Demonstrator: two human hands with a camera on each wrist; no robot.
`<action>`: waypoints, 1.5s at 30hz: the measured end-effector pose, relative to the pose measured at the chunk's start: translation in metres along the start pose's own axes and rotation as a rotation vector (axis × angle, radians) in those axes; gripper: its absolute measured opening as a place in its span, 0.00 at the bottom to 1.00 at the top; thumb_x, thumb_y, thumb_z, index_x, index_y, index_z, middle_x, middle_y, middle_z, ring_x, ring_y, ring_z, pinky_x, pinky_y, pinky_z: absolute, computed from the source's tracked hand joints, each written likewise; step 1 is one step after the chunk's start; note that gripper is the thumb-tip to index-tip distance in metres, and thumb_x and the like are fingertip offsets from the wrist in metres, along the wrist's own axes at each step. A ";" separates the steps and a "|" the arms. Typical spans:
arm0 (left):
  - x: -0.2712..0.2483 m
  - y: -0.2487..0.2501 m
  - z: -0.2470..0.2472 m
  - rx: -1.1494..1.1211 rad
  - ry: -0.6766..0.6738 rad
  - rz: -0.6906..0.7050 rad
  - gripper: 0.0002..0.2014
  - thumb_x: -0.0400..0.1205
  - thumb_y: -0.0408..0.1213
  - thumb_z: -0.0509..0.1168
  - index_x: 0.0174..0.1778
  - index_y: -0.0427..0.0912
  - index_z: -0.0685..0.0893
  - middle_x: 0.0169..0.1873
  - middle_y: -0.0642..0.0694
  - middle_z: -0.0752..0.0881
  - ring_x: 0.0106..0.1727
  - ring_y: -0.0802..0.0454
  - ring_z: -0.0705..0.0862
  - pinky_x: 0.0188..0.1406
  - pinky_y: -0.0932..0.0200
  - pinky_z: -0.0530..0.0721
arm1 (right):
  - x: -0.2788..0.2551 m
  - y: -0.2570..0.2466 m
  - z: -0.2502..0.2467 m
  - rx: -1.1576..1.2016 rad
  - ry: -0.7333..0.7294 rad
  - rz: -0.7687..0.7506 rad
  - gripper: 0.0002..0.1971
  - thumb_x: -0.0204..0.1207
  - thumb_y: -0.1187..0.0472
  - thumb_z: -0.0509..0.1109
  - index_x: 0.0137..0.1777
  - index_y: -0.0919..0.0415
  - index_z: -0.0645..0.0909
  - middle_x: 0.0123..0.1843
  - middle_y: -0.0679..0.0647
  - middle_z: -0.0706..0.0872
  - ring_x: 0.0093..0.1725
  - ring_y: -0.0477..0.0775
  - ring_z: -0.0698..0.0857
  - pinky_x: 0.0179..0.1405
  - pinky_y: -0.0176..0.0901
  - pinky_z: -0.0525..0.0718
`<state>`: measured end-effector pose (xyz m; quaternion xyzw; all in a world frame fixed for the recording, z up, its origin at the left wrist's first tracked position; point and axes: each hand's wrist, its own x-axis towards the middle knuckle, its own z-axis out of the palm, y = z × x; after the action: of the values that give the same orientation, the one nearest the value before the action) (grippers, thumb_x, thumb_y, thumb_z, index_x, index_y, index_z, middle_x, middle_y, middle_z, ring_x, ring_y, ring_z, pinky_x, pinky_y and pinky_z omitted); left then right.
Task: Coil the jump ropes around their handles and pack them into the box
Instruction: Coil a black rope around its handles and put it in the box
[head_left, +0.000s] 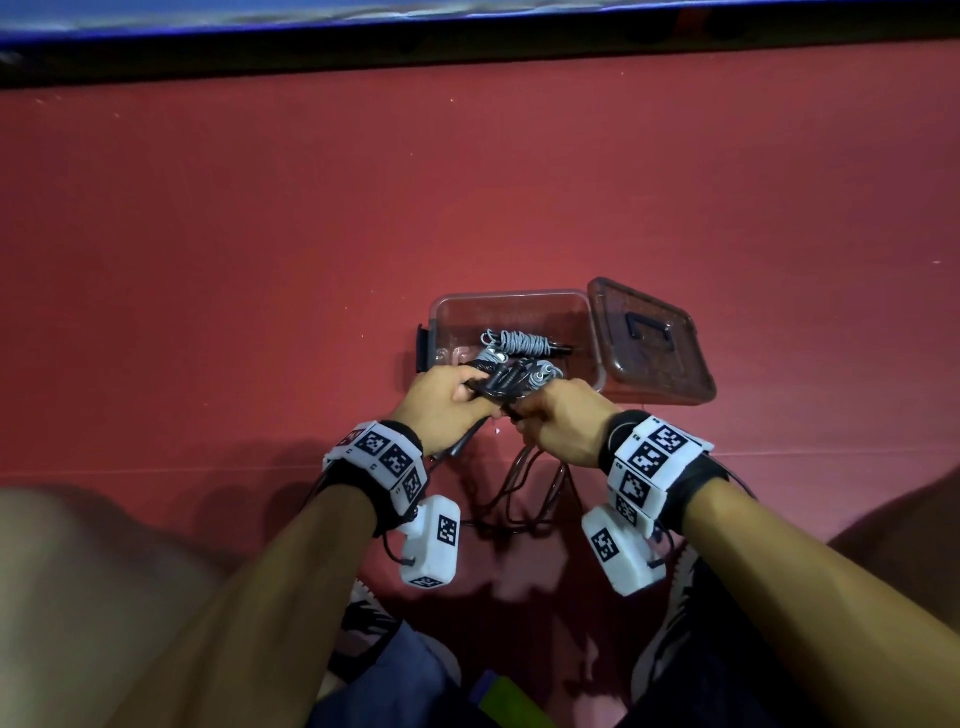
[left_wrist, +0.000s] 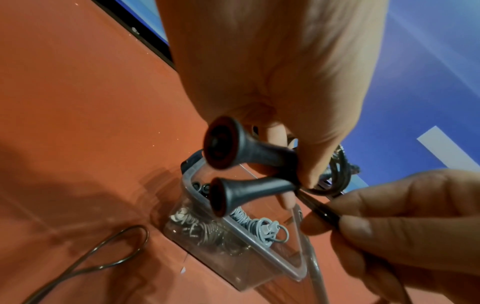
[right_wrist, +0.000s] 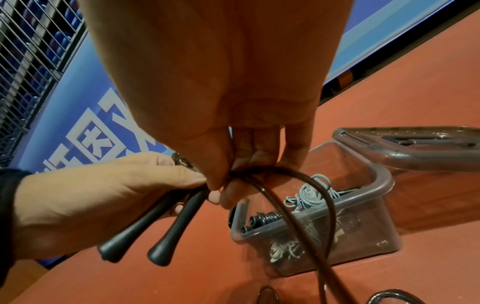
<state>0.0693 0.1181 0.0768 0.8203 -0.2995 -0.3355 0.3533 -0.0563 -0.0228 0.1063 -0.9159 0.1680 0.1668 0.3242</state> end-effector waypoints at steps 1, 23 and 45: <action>0.000 0.001 0.000 0.029 0.008 -0.001 0.02 0.79 0.41 0.75 0.46 0.51 0.92 0.36 0.53 0.93 0.42 0.53 0.91 0.44 0.55 0.85 | 0.000 0.000 0.000 -0.003 0.002 0.004 0.09 0.81 0.60 0.68 0.51 0.57 0.90 0.48 0.57 0.91 0.51 0.58 0.87 0.48 0.36 0.79; -0.004 0.012 -0.002 -0.259 0.027 0.006 0.15 0.80 0.30 0.75 0.63 0.45 0.89 0.41 0.53 0.94 0.50 0.63 0.91 0.53 0.71 0.80 | 0.009 0.028 0.005 0.047 -0.022 0.281 0.11 0.80 0.58 0.71 0.36 0.57 0.88 0.35 0.51 0.92 0.40 0.51 0.92 0.51 0.46 0.90; -0.003 -0.007 -0.004 0.060 -0.035 -0.056 0.07 0.80 0.46 0.74 0.45 0.47 0.93 0.41 0.58 0.93 0.41 0.67 0.89 0.49 0.67 0.83 | 0.000 0.012 -0.009 -0.072 -0.090 0.166 0.07 0.77 0.55 0.70 0.53 0.46 0.87 0.51 0.52 0.89 0.57 0.57 0.87 0.50 0.39 0.78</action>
<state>0.0720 0.1255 0.0746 0.8325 -0.2927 -0.3505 0.3137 -0.0595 -0.0380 0.1066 -0.9014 0.2224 0.2398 0.2836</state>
